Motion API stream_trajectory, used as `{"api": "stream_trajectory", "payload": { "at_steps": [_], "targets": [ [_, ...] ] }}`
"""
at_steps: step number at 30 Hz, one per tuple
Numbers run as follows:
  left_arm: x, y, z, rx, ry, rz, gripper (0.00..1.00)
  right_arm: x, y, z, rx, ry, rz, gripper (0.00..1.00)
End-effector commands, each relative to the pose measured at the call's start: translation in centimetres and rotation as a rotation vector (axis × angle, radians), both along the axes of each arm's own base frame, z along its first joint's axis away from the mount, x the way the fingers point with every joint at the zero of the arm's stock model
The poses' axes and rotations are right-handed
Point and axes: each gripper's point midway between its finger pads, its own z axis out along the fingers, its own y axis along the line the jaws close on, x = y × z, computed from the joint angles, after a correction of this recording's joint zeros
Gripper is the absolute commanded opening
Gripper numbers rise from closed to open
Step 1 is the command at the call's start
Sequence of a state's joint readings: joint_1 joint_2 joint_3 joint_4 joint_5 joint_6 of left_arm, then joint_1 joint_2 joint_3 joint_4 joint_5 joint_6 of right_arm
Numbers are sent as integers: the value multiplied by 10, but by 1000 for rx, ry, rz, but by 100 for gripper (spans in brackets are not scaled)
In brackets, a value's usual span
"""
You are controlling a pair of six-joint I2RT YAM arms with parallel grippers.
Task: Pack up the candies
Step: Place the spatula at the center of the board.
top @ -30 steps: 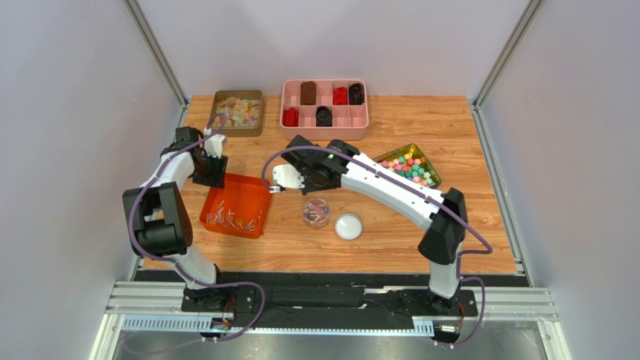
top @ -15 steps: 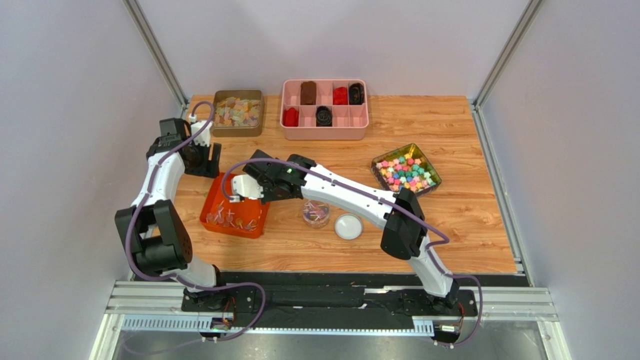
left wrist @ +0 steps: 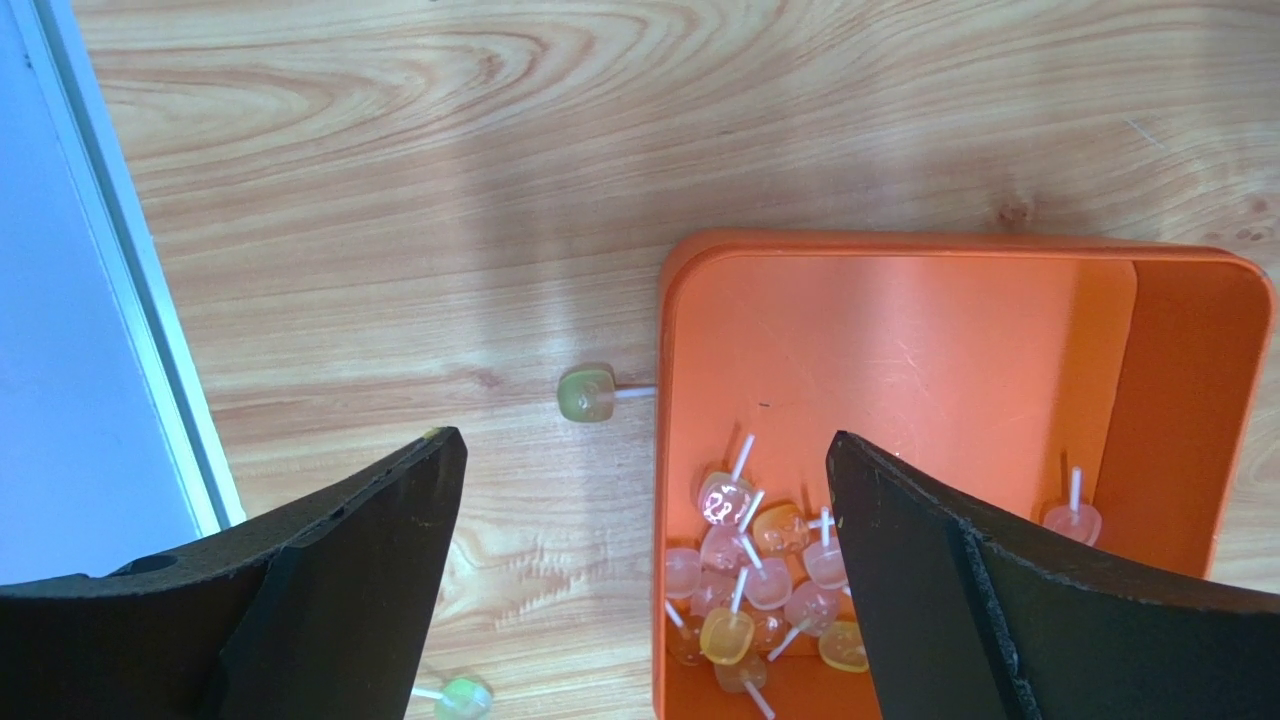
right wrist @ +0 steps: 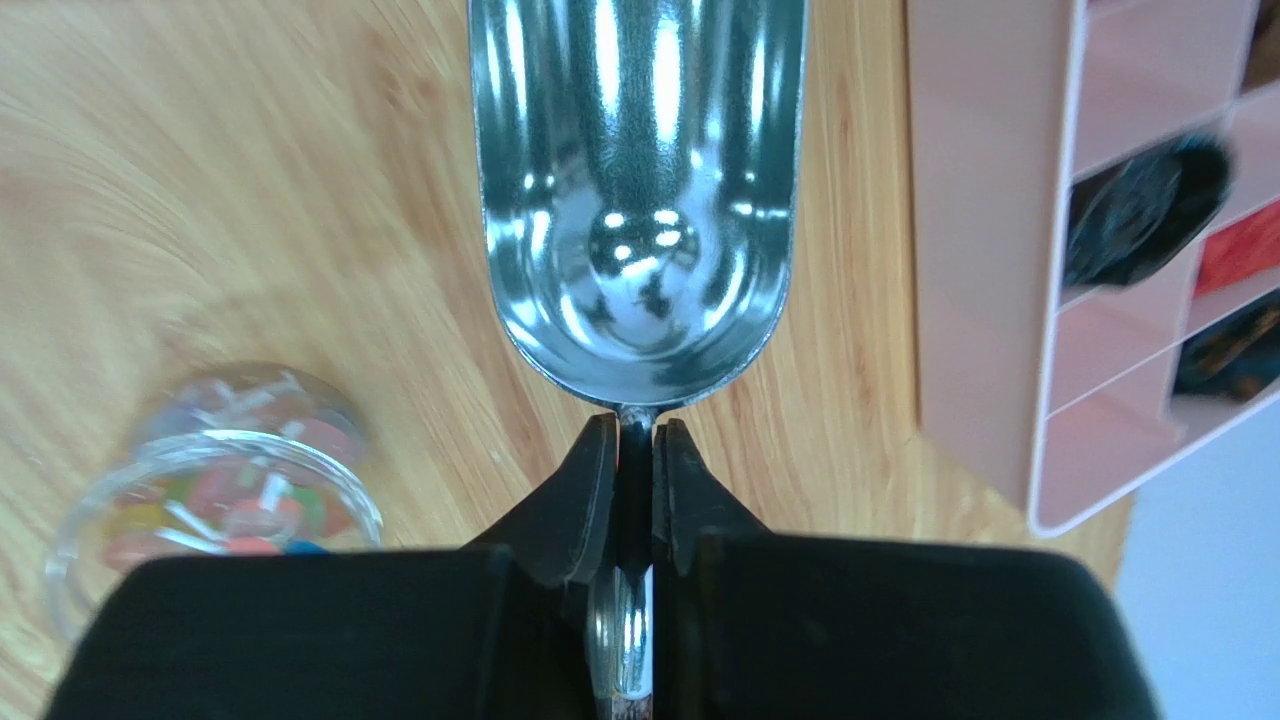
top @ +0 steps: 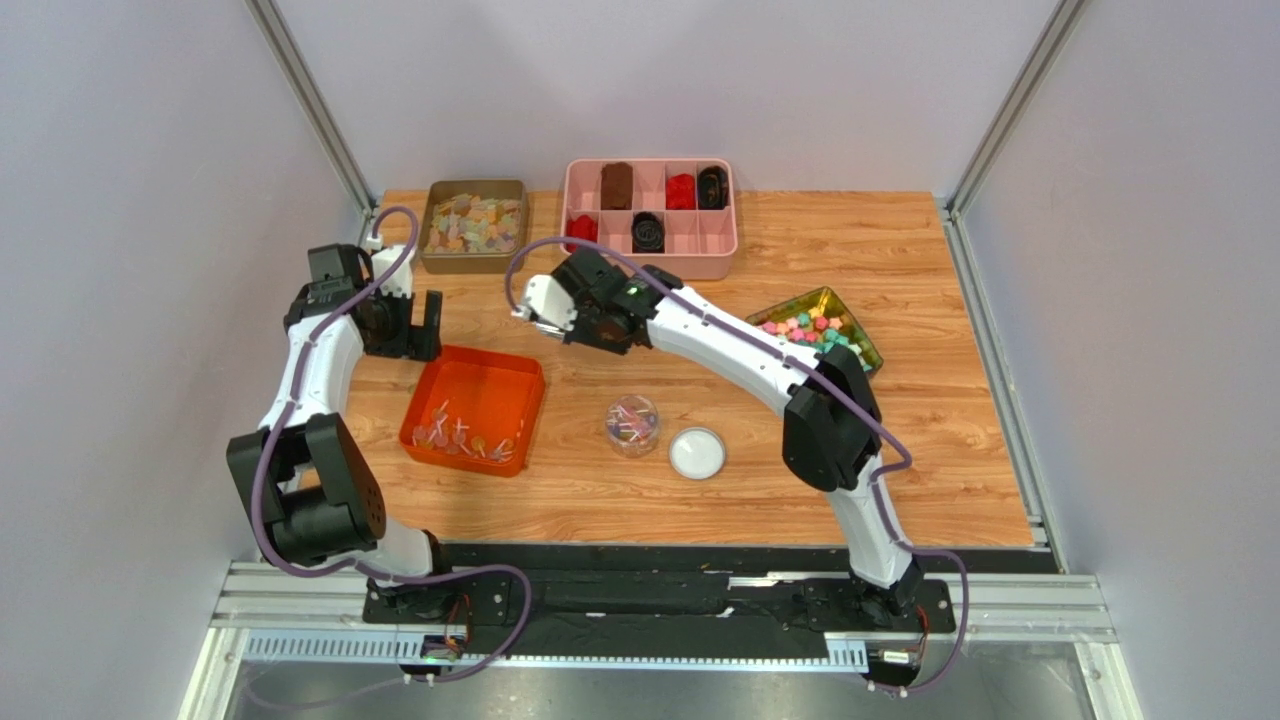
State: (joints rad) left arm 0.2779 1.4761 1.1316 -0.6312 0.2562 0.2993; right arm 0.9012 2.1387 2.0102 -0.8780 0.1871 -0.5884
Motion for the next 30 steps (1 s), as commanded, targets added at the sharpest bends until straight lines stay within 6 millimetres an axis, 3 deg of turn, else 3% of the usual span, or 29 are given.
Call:
{"api": "stream_trajectory", "payload": {
  "at_steps": [1,5,11,22,30],
  "targets": [
    [5,-2,25,-14,-93,-6,99,16,-27,19,124,20,-67,0],
    [4,-10,34,-38,-128,-34,99,19,-64,-8,74,82,-60,0],
    [3,-20,49,-69,-177,-68,99,30,-95,-41,41,144,-65,0],
    [-5,-35,60,-107,-224,-127,99,46,-108,-67,34,177,-80,4],
    [-17,-64,72,-185,-289,-276,99,54,-110,-79,44,195,-84,4]
  ]
}}
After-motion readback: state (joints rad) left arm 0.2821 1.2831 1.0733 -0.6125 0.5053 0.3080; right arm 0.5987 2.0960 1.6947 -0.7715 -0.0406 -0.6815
